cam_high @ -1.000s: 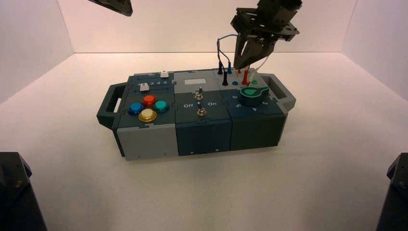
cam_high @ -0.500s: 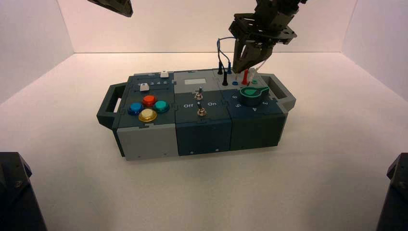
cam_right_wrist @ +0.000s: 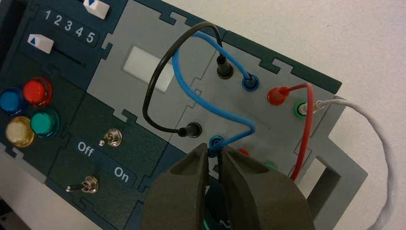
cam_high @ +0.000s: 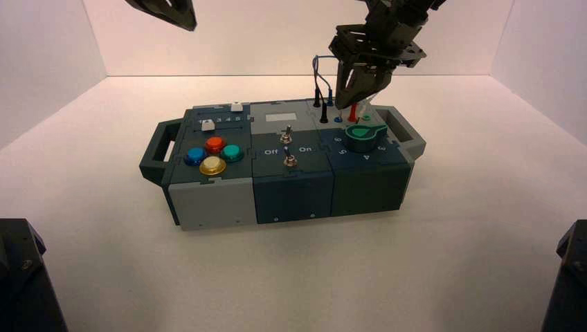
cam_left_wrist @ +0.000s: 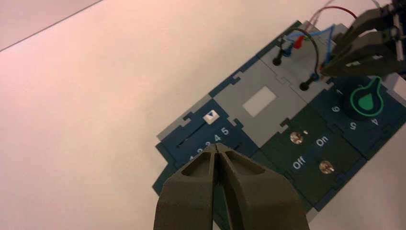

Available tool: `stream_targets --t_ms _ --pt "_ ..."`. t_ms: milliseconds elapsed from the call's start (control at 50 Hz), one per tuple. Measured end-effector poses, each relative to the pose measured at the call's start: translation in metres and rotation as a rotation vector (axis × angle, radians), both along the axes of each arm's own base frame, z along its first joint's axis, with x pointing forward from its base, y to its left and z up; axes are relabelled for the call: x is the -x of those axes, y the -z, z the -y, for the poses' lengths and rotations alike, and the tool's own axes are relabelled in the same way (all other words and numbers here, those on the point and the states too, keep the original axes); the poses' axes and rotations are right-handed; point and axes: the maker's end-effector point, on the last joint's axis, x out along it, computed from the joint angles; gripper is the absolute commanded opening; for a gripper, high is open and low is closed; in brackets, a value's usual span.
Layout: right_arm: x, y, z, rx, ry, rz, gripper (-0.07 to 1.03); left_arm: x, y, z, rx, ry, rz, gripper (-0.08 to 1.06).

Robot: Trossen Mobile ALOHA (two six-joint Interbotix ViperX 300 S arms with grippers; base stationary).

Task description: Insert the blue wire.

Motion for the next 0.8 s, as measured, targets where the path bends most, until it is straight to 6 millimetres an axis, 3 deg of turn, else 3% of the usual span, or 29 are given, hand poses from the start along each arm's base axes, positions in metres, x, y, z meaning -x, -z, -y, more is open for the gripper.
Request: stream_targets --t_ms 800 --pt "-0.001 0.002 0.000 0.002 0.001 -0.001 -0.02 0.017 0.013 0.025 -0.017 0.095 -0.040 -0.03"
